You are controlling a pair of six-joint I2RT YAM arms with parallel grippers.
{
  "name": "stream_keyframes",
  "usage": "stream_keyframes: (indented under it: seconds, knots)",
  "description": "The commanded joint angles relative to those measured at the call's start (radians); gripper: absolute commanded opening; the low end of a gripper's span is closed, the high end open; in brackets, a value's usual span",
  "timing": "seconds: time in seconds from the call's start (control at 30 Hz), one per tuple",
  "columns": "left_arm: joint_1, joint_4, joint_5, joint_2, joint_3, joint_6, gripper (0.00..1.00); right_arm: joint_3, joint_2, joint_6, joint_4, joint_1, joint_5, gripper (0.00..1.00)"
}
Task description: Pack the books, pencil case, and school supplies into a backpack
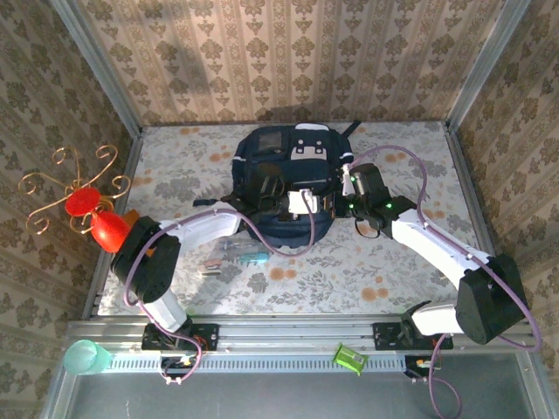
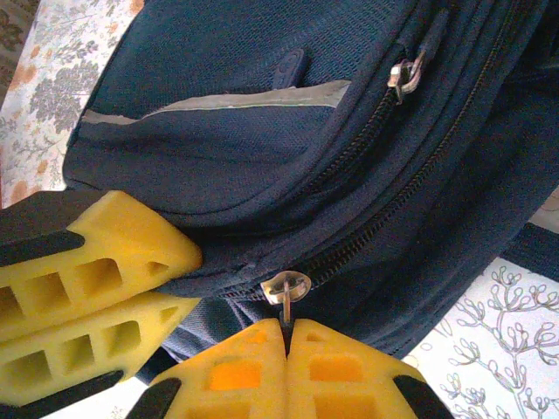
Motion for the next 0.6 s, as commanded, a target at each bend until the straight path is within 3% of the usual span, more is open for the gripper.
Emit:
stream_keyframes:
  seconds: [0.0,0.3,0.57]
  knots:
    - [0.029,-0.023,0.009,-0.023,-0.02,-0.001,0.0,0.021,-0.021,-0.022,-0.009,0.0,0.055,0.0]
    - [0.134,0.077,0.284,-0.103,-0.114,-0.075,0.0,0.035,0.003,-0.023,-0.125,-0.037,0.254,0.0]
    - [0.191,0.083,0.289,-0.073,-0.097,-0.084,0.0,-0.005,-0.04,-0.011,-0.023,-0.042,0.145,0.0]
